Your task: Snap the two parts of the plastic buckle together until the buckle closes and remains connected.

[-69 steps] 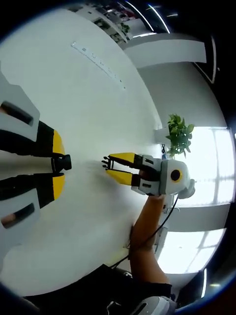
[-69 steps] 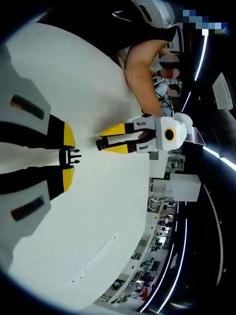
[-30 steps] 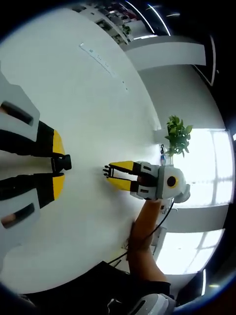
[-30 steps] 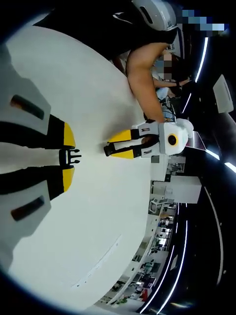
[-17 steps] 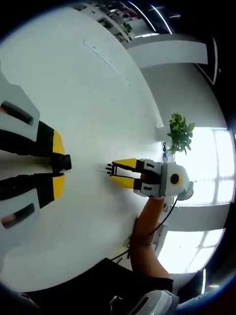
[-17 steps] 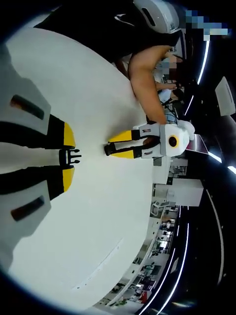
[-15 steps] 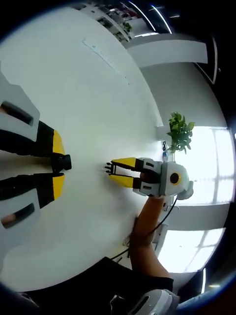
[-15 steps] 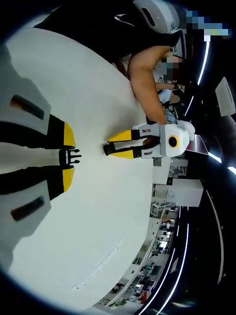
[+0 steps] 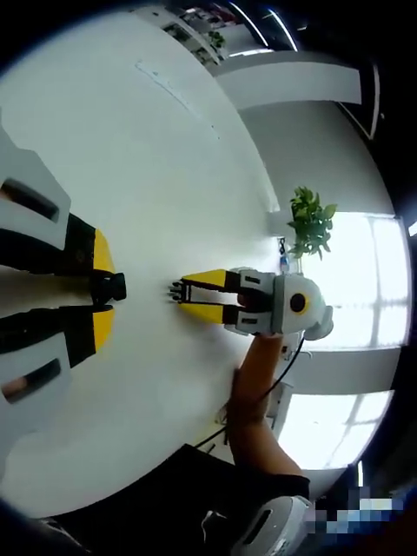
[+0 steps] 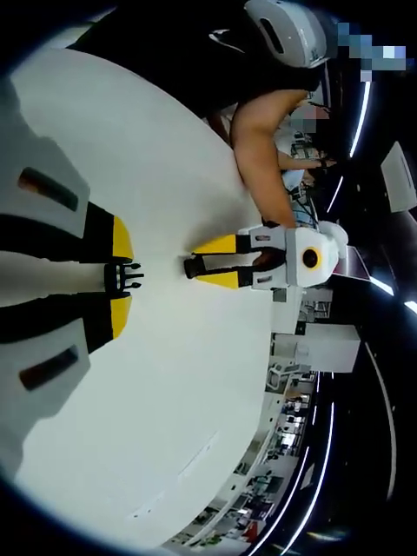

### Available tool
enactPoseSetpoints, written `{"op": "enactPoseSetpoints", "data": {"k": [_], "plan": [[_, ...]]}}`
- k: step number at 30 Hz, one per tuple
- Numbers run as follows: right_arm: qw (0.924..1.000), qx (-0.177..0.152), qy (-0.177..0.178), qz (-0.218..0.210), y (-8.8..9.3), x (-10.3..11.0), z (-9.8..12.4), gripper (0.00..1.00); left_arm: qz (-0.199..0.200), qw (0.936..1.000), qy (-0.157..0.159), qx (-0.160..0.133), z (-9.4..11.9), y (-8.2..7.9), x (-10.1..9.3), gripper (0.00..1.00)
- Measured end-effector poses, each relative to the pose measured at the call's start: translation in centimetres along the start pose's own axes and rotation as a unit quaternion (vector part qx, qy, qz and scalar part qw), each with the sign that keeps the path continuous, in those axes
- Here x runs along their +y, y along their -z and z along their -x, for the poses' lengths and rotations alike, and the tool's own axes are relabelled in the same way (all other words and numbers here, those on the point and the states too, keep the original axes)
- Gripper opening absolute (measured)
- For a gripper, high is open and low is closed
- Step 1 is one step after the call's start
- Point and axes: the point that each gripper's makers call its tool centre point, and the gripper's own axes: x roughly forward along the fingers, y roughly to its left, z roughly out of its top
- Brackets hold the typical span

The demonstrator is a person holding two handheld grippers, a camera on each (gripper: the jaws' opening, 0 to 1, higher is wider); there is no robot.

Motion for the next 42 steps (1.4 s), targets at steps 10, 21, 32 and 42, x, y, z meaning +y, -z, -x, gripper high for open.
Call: {"op": "enactPoseSetpoints", "data": {"k": [10, 21, 32, 42], "plan": [[1.0, 0.005, -0.008, 0.003, 0.1, 0.4, -0.1, 0.11, 0.009, 0.9998, 0.009, 0.014, -0.6, 0.6, -0.1, 0.1], [0.9999, 0.008, -0.011, -0.001, 0.5, 0.4, -0.3, 0.11, 0.011, 0.9996, 0.026, -0.004, -0.7, 0.4, -0.3, 0.1], [0.9999, 0.005, -0.013, 0.001, 0.5, 0.6, -0.5, 0.11, 0.004, 0.9996, 0.028, -0.008, -0.9, 0.3, -0.4, 0.1], [0.9997, 0.0, -0.022, 0.004, 0.3, 1.0, -0.7, 0.11, -0.003, 0.9991, 0.039, -0.016, -1.3, 0.0, -0.7, 0.09]]}}
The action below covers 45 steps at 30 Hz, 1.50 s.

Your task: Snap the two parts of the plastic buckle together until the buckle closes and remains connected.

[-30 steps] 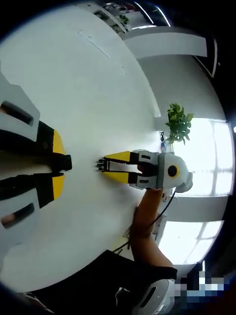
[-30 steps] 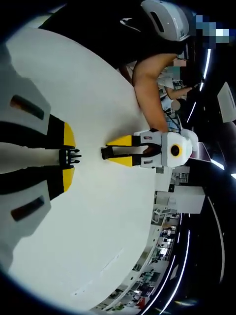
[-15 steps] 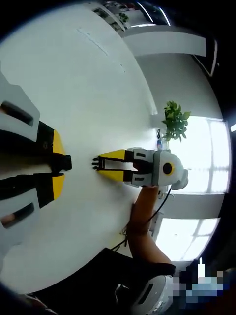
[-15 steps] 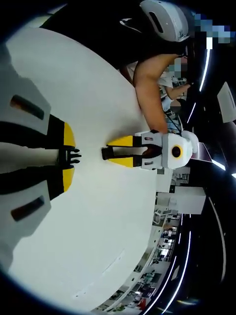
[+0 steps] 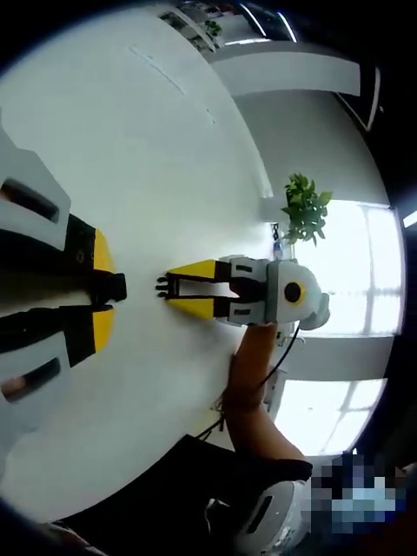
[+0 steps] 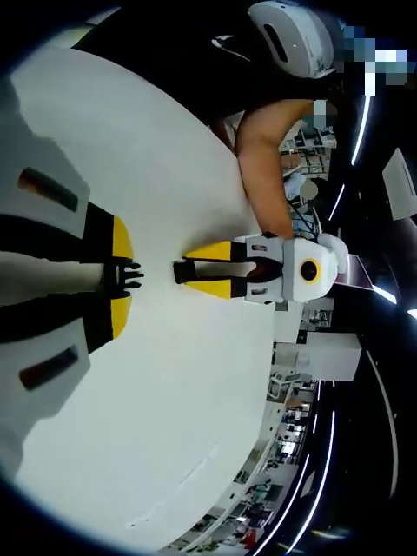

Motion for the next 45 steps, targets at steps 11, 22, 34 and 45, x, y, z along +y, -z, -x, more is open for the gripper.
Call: {"op": "enactPoseSetpoints", "data": {"k": [11, 22, 34, 45], "plan": [[0.9999, -0.006, -0.008, 0.006, -0.2, 0.4, -0.4, 0.1, -0.006, 0.9999, 0.012, -0.008, -0.5, -0.2, -0.2, 0.09], [0.9999, -0.007, -0.009, 0.007, -0.3, 0.5, -0.4, 0.1, -0.012, 0.9999, 0.007, -0.009, -0.5, -0.3, -0.2, 0.09], [0.9999, -0.008, -0.012, 0.005, -0.4, 0.5, -0.6, 0.11, -0.005, 0.9998, 0.014, -0.014, -0.8, -0.4, -0.4, 0.09], [0.9998, -0.012, -0.012, 0.004, -0.4, 0.3, -0.7, 0.11, 0.003, 0.9994, 0.024, -0.024, -1.1, -0.6, -0.5, 0.1]]}}
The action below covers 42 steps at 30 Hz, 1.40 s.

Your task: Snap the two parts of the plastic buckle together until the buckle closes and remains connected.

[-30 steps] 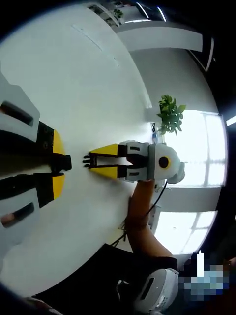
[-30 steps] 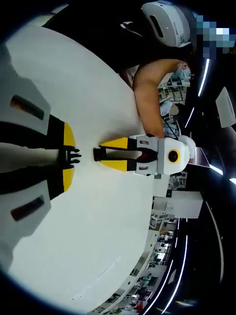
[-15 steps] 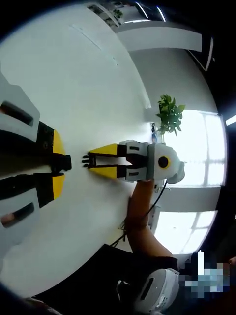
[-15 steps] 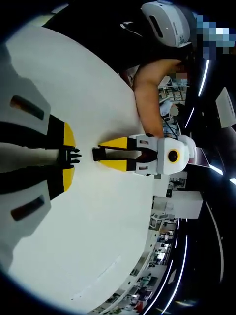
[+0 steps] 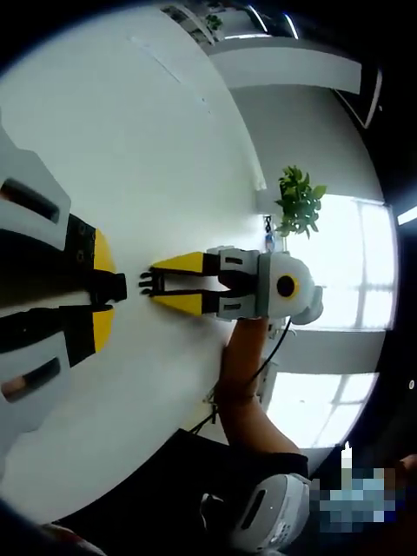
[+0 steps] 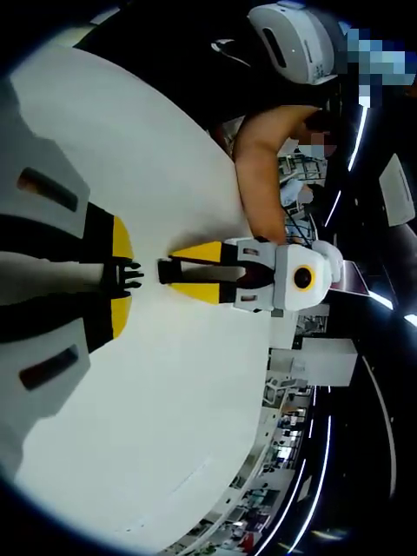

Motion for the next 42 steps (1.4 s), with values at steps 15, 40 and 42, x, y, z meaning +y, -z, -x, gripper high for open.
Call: {"op": "enactPoseSetpoints", "data": {"k": [15, 40, 42], "plan": [[1.0, -0.004, -0.005, 0.005, -0.18, 0.27, -0.36, 0.11, 0.005, 0.9999, 0.005, -0.007, -0.07, -0.06, -0.02, 0.1], [0.9999, -0.006, -0.005, 0.008, -0.29, 0.39, -0.62, 0.11, -0.004, 0.9992, 0.009, 0.038, -0.62, -0.41, 0.04, 0.1], [0.9999, -0.008, -0.005, 0.007, -0.31, 0.38, -0.65, 0.11, -0.004, 0.9993, 0.009, 0.037, -0.65, -0.43, 0.01, 0.1]]}}
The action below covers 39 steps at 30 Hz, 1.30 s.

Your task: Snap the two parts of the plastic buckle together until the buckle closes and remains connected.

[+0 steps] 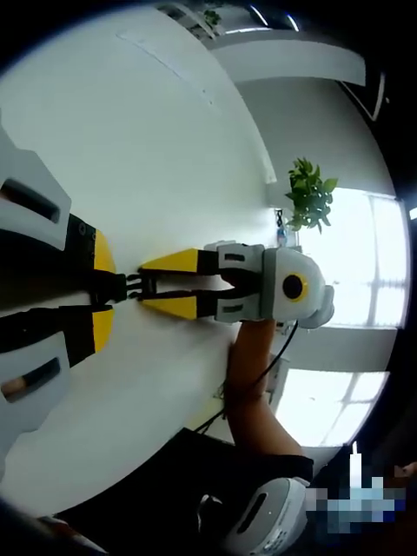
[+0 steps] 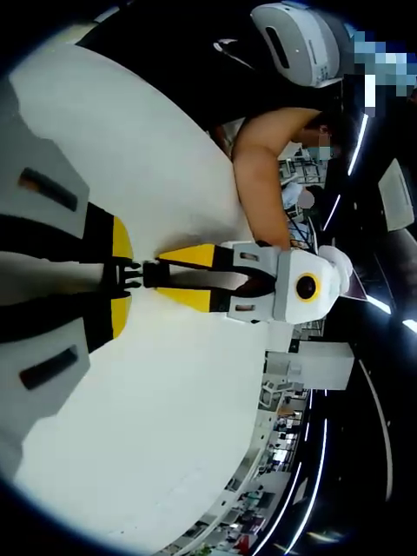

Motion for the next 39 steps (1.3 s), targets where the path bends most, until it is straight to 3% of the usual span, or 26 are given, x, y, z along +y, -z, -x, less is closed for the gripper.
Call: {"op": "enactPoseSetpoints", "data": {"k": [39], "plan": [[0.9999, -0.012, -0.006, 0.002, -0.19, 0.09, -0.19, 0.1, 0.007, 0.9997, 0.01, -0.022, -0.37, -0.19, -0.19, 0.09]]}}
